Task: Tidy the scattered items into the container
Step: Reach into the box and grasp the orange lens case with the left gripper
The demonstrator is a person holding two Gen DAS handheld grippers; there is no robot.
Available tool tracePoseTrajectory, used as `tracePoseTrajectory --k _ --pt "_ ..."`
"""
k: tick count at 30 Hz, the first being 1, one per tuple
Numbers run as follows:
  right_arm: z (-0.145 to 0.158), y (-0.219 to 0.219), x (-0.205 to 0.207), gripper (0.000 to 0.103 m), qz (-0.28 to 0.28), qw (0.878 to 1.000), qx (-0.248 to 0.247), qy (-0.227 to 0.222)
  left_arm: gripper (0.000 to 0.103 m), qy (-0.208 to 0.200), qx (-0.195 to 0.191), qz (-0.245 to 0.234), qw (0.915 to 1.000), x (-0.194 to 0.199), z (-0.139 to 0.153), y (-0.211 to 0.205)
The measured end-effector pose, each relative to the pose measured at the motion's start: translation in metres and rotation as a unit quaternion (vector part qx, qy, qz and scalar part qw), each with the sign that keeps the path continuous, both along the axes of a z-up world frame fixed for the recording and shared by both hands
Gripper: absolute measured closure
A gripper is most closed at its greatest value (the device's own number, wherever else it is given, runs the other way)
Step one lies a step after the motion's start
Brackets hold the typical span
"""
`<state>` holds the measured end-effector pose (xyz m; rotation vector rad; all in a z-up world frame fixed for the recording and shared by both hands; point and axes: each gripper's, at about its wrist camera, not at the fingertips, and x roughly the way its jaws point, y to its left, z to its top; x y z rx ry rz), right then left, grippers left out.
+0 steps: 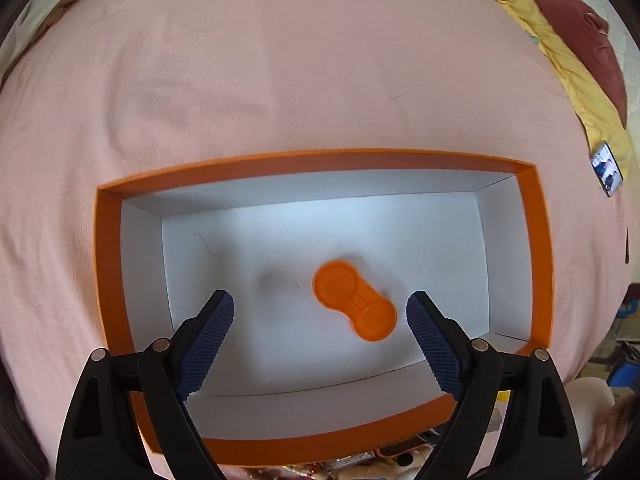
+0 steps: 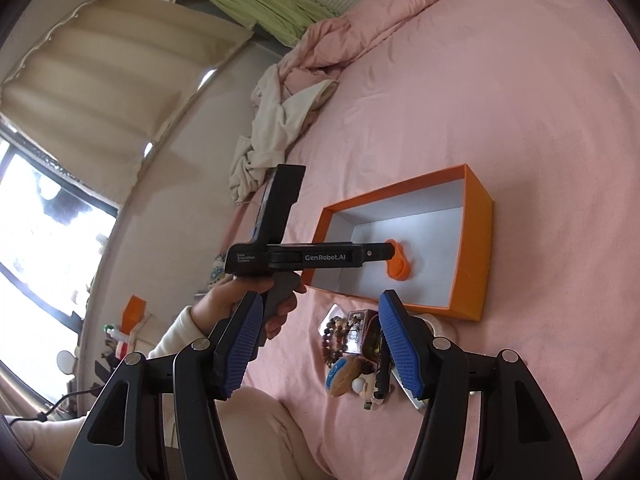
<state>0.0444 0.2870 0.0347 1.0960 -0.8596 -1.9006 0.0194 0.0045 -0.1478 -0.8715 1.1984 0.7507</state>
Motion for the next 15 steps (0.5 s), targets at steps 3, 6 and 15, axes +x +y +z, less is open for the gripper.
tracePoseTrajectory --k 3,6,15 --pt "0.000 0.001 -0.001 0.038 -0.001 1.000 0.000 -0.001 0.045 0.023 -0.005 0.007 0.9997 0.013 -0.007 -0.004" --pt "0.000 0.002 -0.001 0.037 -0.005 1.000 0.000 -0.006 0.053 0.019 -0.020 0.016 0.9995 0.026 -0.016 -0.008" --pt "0.001 0.006 -0.002 0.036 -0.007 1.000 -0.006 -0.008 0.077 0.066 0.041 0.004 0.9969 0.042 -0.014 -0.014"
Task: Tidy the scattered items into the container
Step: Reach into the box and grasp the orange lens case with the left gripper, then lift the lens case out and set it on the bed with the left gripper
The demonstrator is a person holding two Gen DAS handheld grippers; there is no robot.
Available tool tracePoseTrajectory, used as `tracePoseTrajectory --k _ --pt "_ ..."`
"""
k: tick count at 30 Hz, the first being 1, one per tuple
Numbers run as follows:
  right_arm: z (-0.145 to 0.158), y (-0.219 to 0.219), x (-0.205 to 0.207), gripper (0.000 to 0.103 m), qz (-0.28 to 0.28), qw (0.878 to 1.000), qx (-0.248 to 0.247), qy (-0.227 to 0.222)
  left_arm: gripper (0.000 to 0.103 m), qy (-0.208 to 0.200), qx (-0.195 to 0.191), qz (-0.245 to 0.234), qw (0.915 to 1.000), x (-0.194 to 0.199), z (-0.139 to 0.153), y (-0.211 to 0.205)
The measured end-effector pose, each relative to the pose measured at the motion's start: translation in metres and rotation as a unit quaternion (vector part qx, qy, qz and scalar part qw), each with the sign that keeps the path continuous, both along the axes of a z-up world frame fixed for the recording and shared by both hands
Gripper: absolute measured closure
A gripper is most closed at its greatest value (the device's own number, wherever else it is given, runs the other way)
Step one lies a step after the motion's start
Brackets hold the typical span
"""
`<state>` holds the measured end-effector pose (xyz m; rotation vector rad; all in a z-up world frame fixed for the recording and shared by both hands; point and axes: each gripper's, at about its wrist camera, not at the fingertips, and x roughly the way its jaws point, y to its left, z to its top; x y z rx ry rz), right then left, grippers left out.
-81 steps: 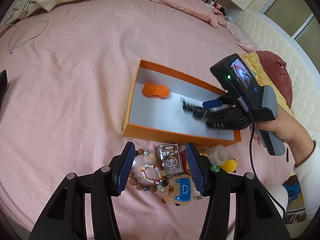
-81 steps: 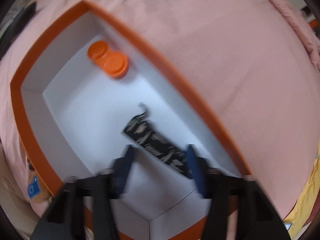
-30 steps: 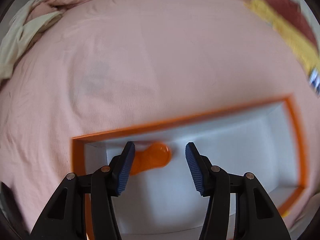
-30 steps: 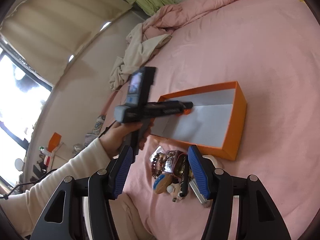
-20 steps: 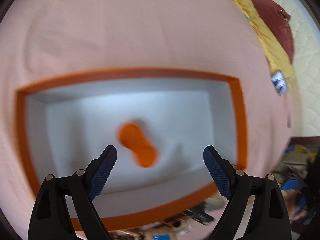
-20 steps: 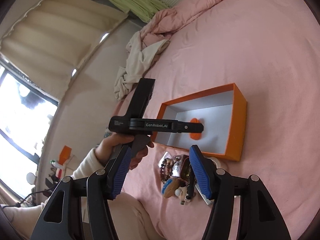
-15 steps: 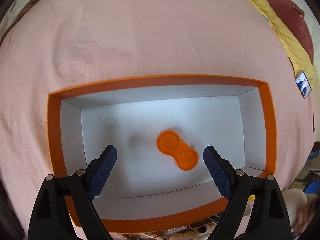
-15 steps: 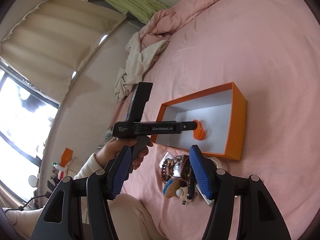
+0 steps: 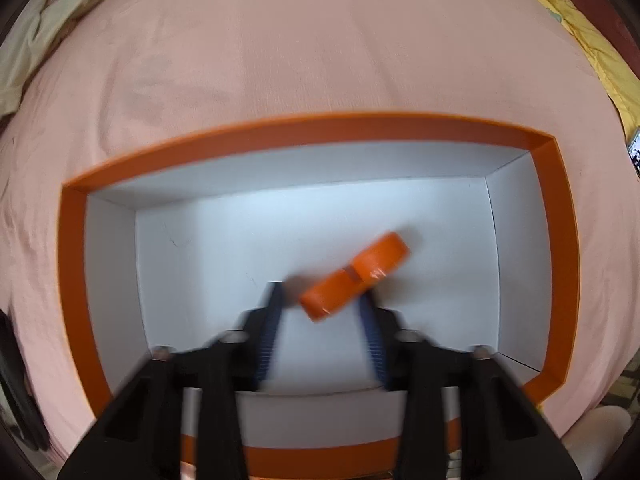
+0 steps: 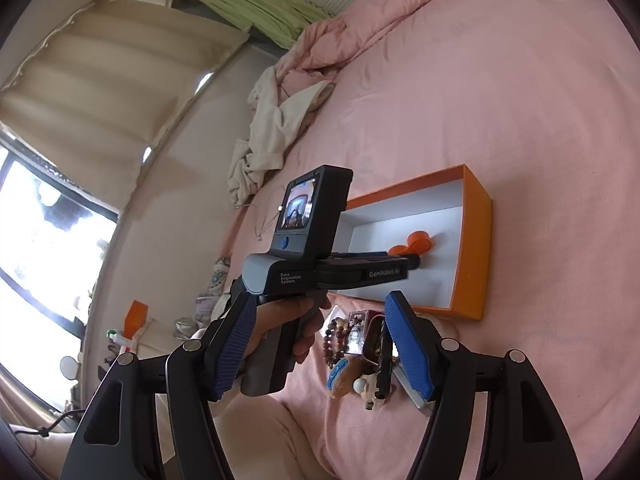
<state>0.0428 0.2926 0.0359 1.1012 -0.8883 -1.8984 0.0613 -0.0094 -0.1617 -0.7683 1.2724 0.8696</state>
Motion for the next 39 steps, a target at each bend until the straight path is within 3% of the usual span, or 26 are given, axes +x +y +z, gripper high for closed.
tracePoseTrajectory --k 2,6,9,13,14,17,20,21,26,28,32,36,39 --pt "0.001 0.000 0.001 0.036 0.000 1.000 0.000 0.001 0.077 -0.018 -0.006 0.011 0.9998 -0.006 0.001 0.002" --pt "0.001 0.002 0.001 0.034 -0.002 1.000 -0.009 -0.001 0.077 -0.071 -0.008 -0.013 0.9974 -0.005 0.009 -0.009" --pt "0.000 0.003 -0.001 0.034 -0.004 1.000 -0.010 -0.007 0.077 -0.132 -0.006 0.000 0.9912 -0.019 0.030 -0.015" --pt "0.002 0.001 0.000 0.034 -0.002 1.000 0.000 -0.002 0.077 -0.173 0.021 0.018 0.9845 -0.048 0.073 -0.026" --pt "0.002 0.000 0.001 0.034 -0.003 1.000 0.009 0.001 0.077 -0.178 0.028 0.022 0.9833 -0.057 0.078 -0.046" --pt "0.002 -0.005 0.002 0.034 -0.002 1.000 0.031 0.002 0.077 -0.170 0.035 0.033 0.9842 -0.080 0.083 -0.055" --pt "0.002 -0.010 0.003 0.034 0.003 0.999 0.053 0.005 0.077 -0.140 0.003 0.037 0.9894 -0.106 0.085 -0.086" --pt "0.002 -0.011 0.004 0.034 0.004 0.998 0.061 0.007 0.077 -0.131 -0.003 0.039 0.9905 -0.127 0.081 -0.090" --pt "0.001 -0.014 0.007 0.034 0.003 0.997 0.080 0.012 0.077 -0.117 -0.017 0.054 0.9914 -0.148 0.057 -0.110" --pt "0.000 -0.014 0.008 0.034 0.000 0.996 0.089 0.013 0.076 -0.112 -0.013 0.064 0.9915 -0.163 0.061 -0.112" --pt "0.001 -0.013 0.011 0.034 -0.004 0.995 0.098 0.017 0.062 -0.107 0.000 0.099 0.9893 -0.174 0.070 -0.108" --pt "0.002 -0.013 0.015 0.034 -0.009 0.994 0.109 0.020 0.062 -0.122 -0.012 0.112 0.9861 -0.181 0.068 -0.109" --pt "0.006 -0.018 0.020 0.024 -0.029 0.988 0.149 0.035 0.062 -0.126 0.019 0.115 0.9851 -0.178 0.076 -0.122"
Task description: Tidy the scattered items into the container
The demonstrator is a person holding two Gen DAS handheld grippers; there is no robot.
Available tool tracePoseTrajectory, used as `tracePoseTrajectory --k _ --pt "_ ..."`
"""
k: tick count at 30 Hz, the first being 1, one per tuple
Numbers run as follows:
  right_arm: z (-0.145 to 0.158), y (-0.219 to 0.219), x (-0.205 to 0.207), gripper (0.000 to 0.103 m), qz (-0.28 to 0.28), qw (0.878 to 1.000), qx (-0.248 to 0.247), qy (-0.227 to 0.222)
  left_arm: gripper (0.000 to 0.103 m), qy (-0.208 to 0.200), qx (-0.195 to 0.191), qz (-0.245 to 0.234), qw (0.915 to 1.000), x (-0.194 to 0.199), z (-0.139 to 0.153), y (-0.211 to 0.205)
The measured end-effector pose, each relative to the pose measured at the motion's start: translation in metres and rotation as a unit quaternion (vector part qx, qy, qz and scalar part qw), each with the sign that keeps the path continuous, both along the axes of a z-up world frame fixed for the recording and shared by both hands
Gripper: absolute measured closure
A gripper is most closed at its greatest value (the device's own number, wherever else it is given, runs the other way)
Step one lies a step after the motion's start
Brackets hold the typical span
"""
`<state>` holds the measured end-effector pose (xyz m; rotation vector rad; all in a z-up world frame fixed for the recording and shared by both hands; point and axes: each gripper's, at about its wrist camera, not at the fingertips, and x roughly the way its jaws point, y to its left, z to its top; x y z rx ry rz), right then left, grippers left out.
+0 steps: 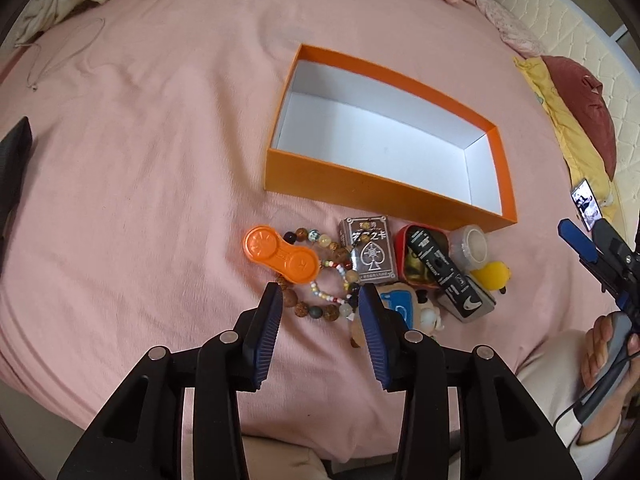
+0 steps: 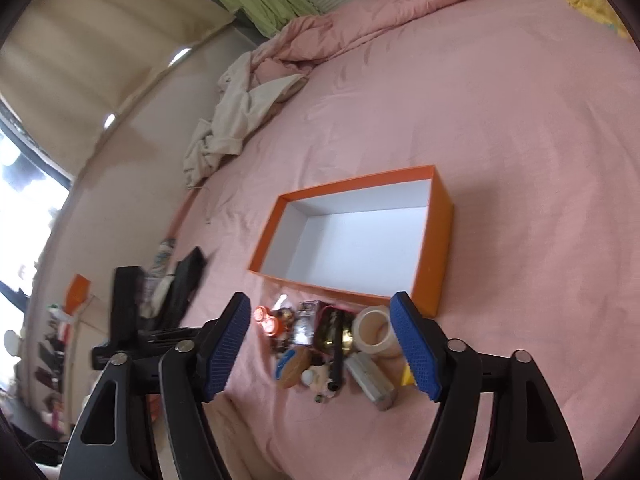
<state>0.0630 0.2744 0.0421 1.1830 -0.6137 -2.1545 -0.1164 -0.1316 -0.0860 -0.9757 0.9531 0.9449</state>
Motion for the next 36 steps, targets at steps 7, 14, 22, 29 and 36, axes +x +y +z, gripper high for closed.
tracePoseTrajectory --k 7,14,22,29,36 --pt "-0.003 -0.033 0.048 0.016 -0.073 0.987 0.109 0.090 0.062 0.054 0.064 -0.011 0.9964 0.031 -0.002 -0.035" --pt "-0.059 -0.040 0.102 0.016 -0.195 0.970 0.137 0.044 0.062 0.120 0.090 0.011 0.9886 0.046 -0.023 -0.066" --pt "-0.056 -0.056 0.117 0.016 -0.180 0.949 0.230 0.119 0.062 0.069 0.088 0.042 0.9929 0.032 -0.039 -0.079" --pt "-0.105 -0.042 0.104 0.014 -0.196 0.950 0.241 0.016 0.049 0.030 0.079 0.051 0.9952 0.034 -0.065 -0.080" --pt "-0.119 -0.043 0.111 0.011 -0.180 0.938 0.290 0.055 0.028 0.023 0.164 0.056 0.9845 0.049 -0.073 -0.097"
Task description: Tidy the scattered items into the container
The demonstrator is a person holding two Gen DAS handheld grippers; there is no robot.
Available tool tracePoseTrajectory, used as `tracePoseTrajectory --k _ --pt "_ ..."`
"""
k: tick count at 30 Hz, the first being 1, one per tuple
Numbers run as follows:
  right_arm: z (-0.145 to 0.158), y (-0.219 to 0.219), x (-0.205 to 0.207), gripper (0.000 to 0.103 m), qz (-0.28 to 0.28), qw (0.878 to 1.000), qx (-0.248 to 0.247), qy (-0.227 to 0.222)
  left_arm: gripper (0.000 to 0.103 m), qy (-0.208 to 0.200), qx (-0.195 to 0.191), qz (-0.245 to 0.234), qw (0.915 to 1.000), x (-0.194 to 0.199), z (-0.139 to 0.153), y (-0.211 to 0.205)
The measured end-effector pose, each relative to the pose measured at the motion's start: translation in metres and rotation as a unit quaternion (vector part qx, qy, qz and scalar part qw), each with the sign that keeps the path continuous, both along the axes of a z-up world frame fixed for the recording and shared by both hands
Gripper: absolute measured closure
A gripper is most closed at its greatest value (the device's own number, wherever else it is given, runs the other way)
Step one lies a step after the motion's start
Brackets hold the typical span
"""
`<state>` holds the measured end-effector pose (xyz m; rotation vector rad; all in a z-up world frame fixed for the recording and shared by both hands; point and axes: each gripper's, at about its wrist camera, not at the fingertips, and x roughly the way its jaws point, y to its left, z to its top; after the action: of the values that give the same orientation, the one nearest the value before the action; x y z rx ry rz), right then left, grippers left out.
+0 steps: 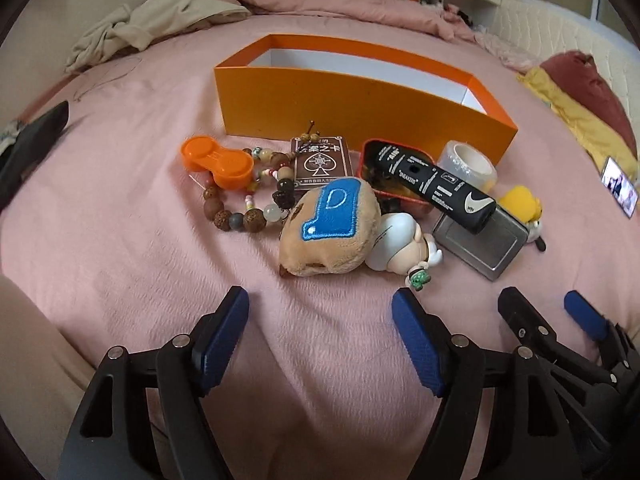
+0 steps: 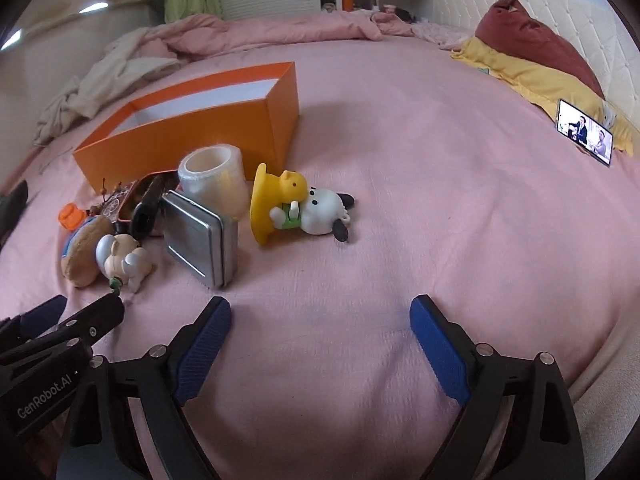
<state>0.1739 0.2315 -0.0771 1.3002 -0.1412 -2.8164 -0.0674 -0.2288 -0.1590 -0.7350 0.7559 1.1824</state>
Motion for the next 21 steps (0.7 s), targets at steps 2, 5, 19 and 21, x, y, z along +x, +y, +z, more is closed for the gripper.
tracePoseTrajectory --k 2,5,19,21 --pt "0.000 0.003 -0.001 0.010 -0.002 1.000 -0.009 -0.001 0.027 -0.002 -0.005 0.000 1.0000 -0.001 -0.003 0.004" --pt "0.000 0.000 -0.003 0.009 -0.005 1.000 -0.001 0.000 0.027 0.003 -0.007 -0.004 1.0000 -0.001 -0.003 0.004" --pt "-0.001 -0.006 -0.005 0.000 0.003 1.000 0.016 0.006 0.027 0.021 0.010 -0.064 0.9977 -0.041 0.094 0.052" --pt "-0.001 -0.007 -0.006 0.000 0.000 1.000 0.018 0.007 0.027 0.073 -0.016 -0.089 0.9932 -0.045 0.092 0.080"
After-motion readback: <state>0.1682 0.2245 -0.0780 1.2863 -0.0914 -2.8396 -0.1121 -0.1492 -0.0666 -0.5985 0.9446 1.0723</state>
